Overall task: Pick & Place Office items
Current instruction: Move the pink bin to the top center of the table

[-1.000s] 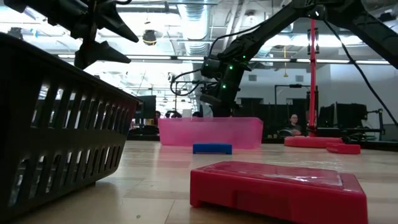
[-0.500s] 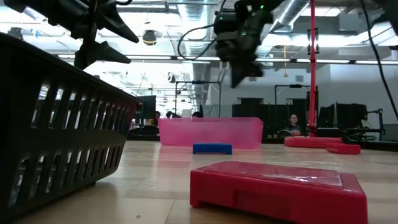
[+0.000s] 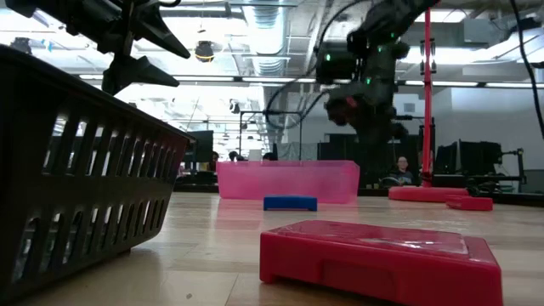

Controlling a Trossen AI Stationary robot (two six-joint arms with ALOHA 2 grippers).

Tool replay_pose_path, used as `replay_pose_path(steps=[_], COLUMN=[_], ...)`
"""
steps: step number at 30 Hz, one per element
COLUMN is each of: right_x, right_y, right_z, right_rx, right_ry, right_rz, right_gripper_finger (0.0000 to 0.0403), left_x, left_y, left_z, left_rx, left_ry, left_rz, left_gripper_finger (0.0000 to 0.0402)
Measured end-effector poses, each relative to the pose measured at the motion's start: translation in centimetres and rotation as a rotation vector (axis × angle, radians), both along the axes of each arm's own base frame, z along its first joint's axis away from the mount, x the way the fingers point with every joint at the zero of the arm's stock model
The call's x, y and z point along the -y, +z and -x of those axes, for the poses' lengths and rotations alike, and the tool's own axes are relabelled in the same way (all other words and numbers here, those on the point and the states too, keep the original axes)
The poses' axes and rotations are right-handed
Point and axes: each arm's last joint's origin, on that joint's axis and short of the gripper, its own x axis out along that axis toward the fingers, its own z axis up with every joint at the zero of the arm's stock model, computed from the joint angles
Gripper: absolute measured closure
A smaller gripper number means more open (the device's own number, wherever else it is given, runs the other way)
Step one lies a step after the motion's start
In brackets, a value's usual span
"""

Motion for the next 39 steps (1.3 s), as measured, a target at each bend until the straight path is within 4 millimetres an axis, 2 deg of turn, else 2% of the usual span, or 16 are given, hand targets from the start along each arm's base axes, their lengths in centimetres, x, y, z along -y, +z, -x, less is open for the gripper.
replay_pose_path(steps=[7, 11, 18, 21, 23, 25, 29, 33, 36, 39], right_x=[2.8, 4.9, 9.3, 10.2, 9.7, 8.2, 3.5, -0.9, -3.0, -4.4], right_y=[-2.4, -3.1, -2.5, -2.2, -1.9, -0.8, 2.8, 6.1, 6.4, 4.8], right_z=[-0.7, -0.1, 0.9, 1.5, 2.0, 1.9, 1.5, 0.7, -0.2, -1.7], right_rx=[0.06, 0.045, 0.172, 0.174, 0.13, 0.134, 0.197, 0.35, 0.394, 0.362], right_ry=[-0.093, -0.137, -0.275, -0.309, -0.292, -0.242, -0.125, -0.088, -0.078, -0.059], right_rz=[0.027, 0.057, 0.111, 0.086, 0.06, 0.022, -0.013, -0.021, -0.052, -0.077], right_gripper_finger=[0.0403, 0.0403, 0.0403, 0.0403, 0.0403, 0.0403, 0.0403, 0.0403, 0.0403, 0.0403], left_x=[0.0, 0.1, 0.0, 0.0, 0.0, 0.0, 0.0, 0.0, 0.0, 0.0], left_y=[0.3, 0.4, 0.4, 0.5, 0.5, 0.5, 0.5, 0.5, 0.5, 0.5], left_z=[-0.1, -0.2, -0.2, -0.2, -0.2, -0.2, -0.2, -0.2, -0.2, -0.2], left_rx=[0.033, 0.051, 0.055, 0.059, 0.064, 0.063, 0.061, 0.061, 0.06, 0.06], left_ry=[-0.002, -0.002, 0.002, 0.005, 0.005, 0.005, 0.013, 0.015, 0.014, 0.014], left_rz=[0.017, 0.023, 0.024, 0.023, 0.024, 0.023, 0.015, 0.008, 0.006, 0.005], left_gripper_finger=[0.017, 0.017, 0.0182, 0.0189, 0.0192, 0.0194, 0.0194, 0.0195, 0.0194, 0.0195])
